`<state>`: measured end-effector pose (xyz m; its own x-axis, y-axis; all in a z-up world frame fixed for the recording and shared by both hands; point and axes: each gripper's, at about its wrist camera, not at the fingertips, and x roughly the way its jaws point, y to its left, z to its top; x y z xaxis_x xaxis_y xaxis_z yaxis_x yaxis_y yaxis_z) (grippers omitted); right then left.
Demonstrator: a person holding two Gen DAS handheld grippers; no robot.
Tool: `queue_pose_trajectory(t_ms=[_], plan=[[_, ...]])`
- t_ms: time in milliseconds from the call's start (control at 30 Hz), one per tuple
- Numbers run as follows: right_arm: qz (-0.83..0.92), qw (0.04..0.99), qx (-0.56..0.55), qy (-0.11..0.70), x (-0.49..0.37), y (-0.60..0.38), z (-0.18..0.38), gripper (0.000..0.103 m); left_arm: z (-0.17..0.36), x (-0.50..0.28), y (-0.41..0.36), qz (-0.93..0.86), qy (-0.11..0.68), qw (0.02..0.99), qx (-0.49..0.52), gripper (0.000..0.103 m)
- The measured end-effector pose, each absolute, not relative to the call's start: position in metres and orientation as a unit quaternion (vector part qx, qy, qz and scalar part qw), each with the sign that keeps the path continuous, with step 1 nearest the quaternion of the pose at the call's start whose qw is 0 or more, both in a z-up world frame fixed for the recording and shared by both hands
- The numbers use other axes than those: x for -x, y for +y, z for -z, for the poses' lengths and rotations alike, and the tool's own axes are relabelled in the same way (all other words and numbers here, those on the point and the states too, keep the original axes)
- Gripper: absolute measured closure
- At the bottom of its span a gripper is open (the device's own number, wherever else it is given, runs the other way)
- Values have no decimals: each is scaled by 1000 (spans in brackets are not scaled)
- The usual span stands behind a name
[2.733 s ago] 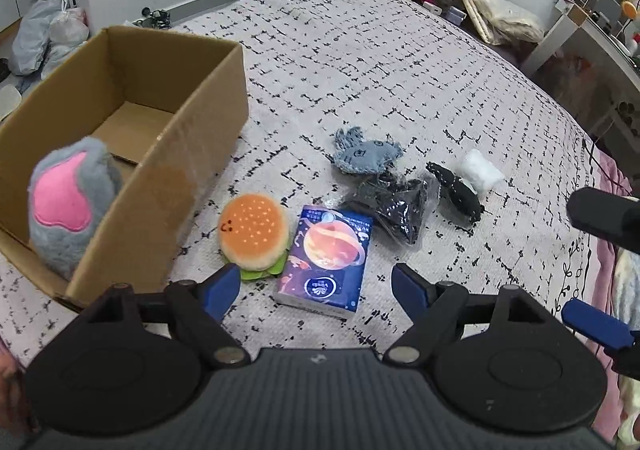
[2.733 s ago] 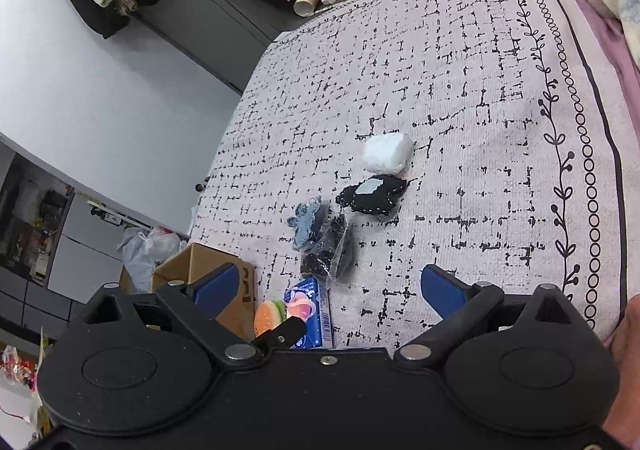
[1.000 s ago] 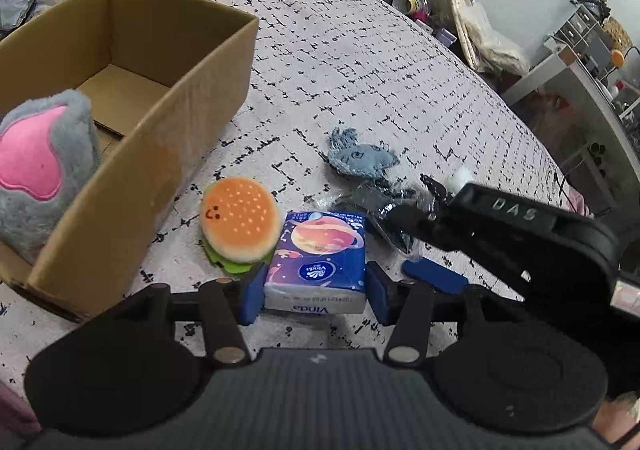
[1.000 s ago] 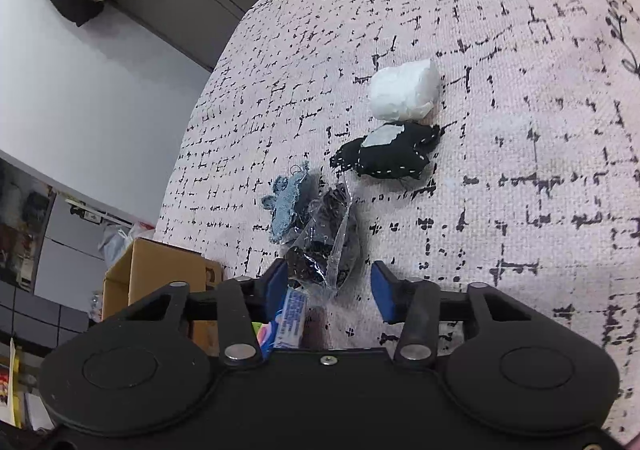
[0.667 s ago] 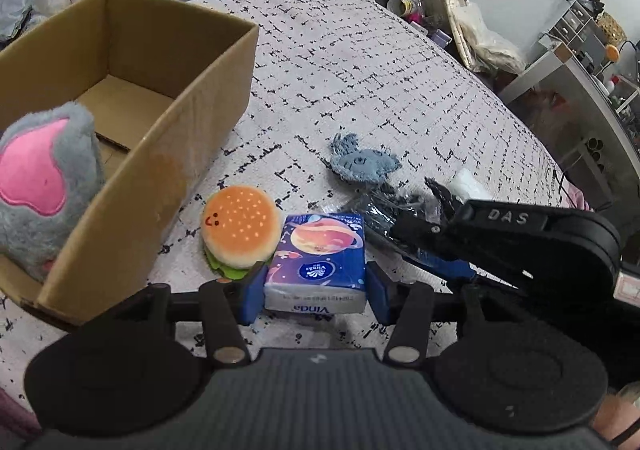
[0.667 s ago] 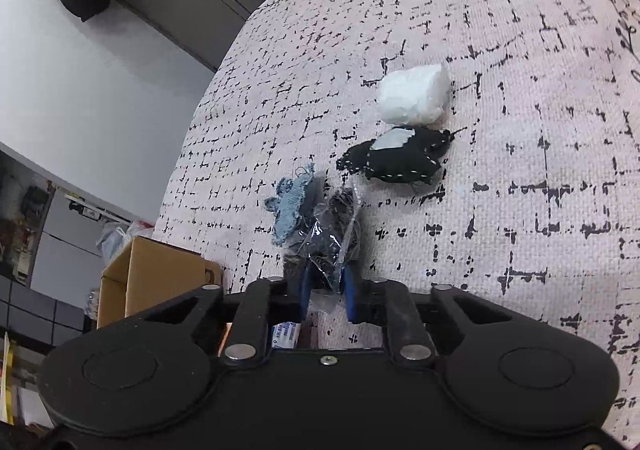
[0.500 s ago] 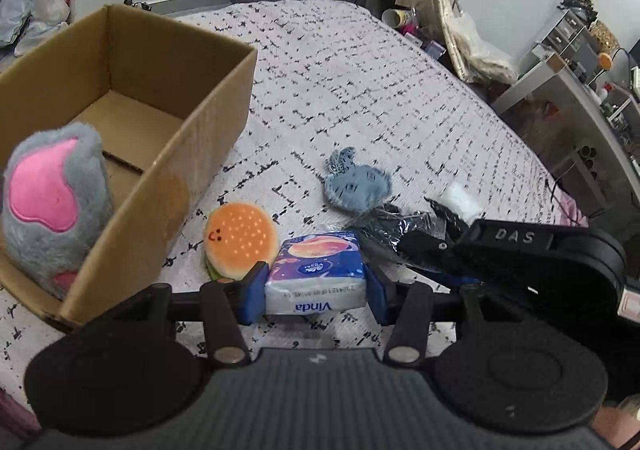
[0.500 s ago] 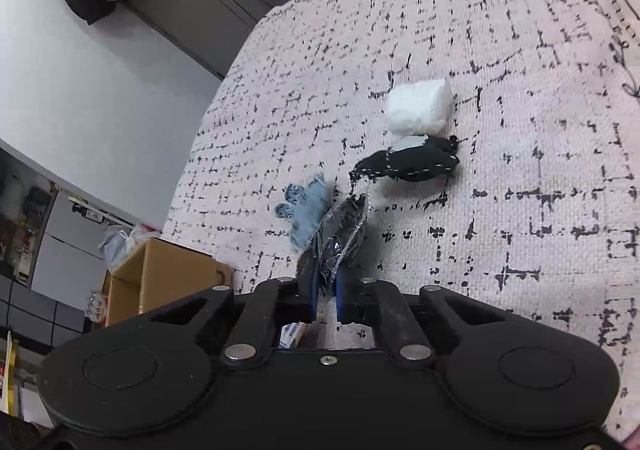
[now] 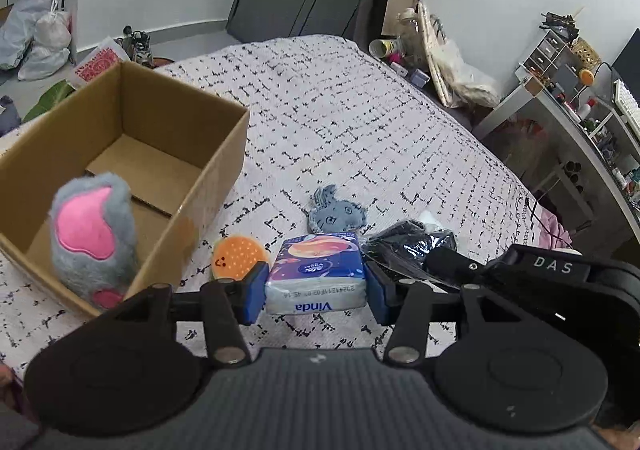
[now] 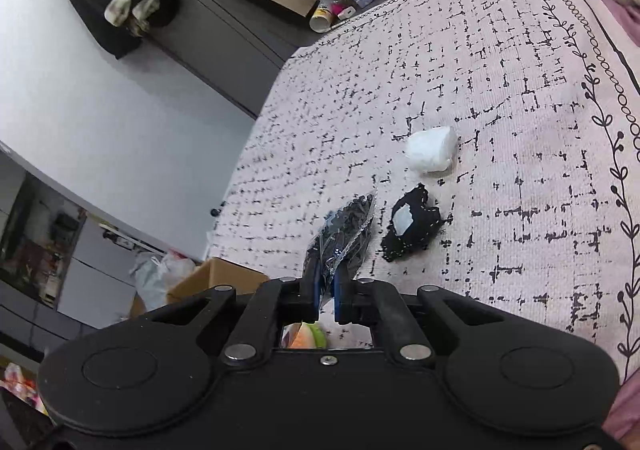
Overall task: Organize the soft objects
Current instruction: 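Carry the tissue pack to the box with left gripper while right carries the bagged item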
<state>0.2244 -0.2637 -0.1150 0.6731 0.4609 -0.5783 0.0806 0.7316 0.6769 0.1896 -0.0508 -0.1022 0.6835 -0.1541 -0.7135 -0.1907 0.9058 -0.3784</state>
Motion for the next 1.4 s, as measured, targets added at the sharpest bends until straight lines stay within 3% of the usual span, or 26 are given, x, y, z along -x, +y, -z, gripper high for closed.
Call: queue_pose_trajectory(t_ms=[667,1400], plan=[[-191,848,-353,346,-207,-258,77,97,35,-176,-35,-47,331,920,204,53],[-227,863,-328,311,-204,-236,57,97,16,-167,39,-97,301,922,223,53]])
